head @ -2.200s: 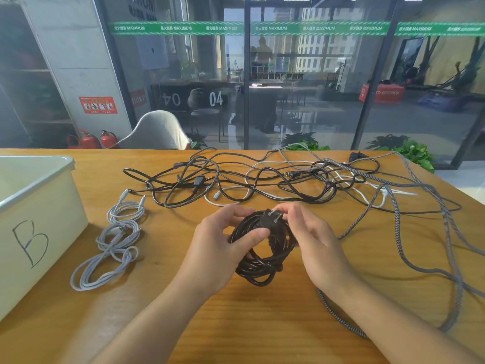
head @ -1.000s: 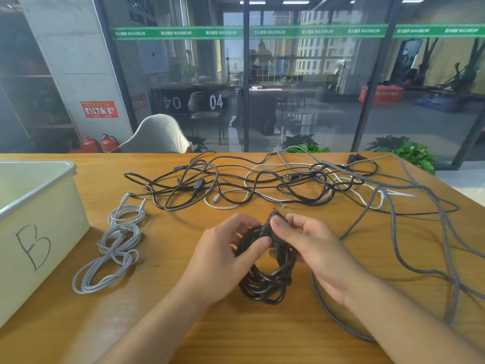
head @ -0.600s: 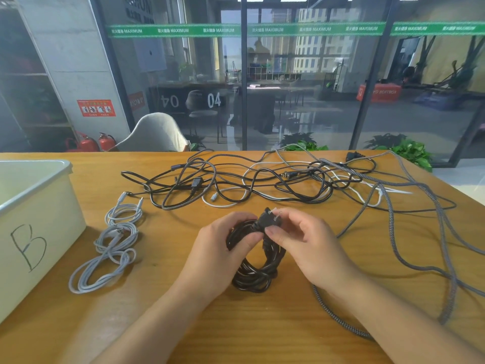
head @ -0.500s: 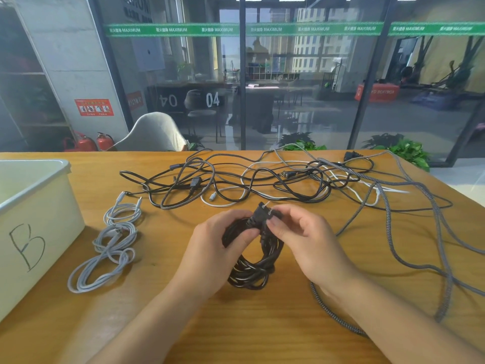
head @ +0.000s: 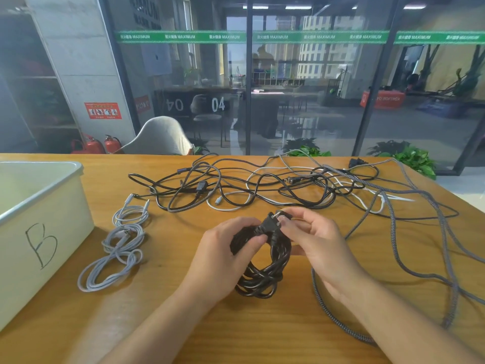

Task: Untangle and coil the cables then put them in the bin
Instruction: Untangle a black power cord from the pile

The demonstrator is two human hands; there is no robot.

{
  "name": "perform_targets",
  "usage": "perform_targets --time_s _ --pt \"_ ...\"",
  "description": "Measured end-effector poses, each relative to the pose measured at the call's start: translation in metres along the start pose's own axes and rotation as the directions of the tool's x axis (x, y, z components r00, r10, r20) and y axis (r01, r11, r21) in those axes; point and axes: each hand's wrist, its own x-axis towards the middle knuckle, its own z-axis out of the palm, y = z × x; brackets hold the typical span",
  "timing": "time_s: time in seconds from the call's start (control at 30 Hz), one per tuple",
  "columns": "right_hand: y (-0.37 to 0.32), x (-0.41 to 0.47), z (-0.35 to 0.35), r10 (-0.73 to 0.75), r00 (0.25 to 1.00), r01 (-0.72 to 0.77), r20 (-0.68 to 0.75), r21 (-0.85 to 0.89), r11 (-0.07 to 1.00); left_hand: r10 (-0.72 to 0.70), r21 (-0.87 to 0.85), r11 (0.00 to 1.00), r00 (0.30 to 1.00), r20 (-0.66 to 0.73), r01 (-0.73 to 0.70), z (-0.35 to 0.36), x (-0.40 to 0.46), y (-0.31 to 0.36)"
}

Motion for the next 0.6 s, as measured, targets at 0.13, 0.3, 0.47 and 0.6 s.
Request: perform_targets --time_s 0.13,0.3,0.47,0.6 --pt "0.005 0.002 0.002 0.002 0.999 -0.005 -0.046 -0.052 0.999 -0.137 -0.126 0.981 0.988 0.069 0.145 0.005 0.003 -0.013" --pt "0.006 0.003 -0.001 0.067 0.996 -0.064 0.065 -0.050 0.997 -0.223 -0.155 0.963 0.975 0.006 0.222 0.005 0.006 -0.022" --pt "0.015 0.003 -0.003 0.104 0.979 -0.076 0.176 -0.163 0.984 -0.307 -0.224 0.928 0.951 -0.014 0.297 0.001 0.009 -0.024" --pt "0.023 0.005 -0.002 0.063 0.988 -0.044 0.142 -0.131 0.990 -0.302 -0.280 0.914 0.953 0.020 0.295 0.000 0.009 -0.019"
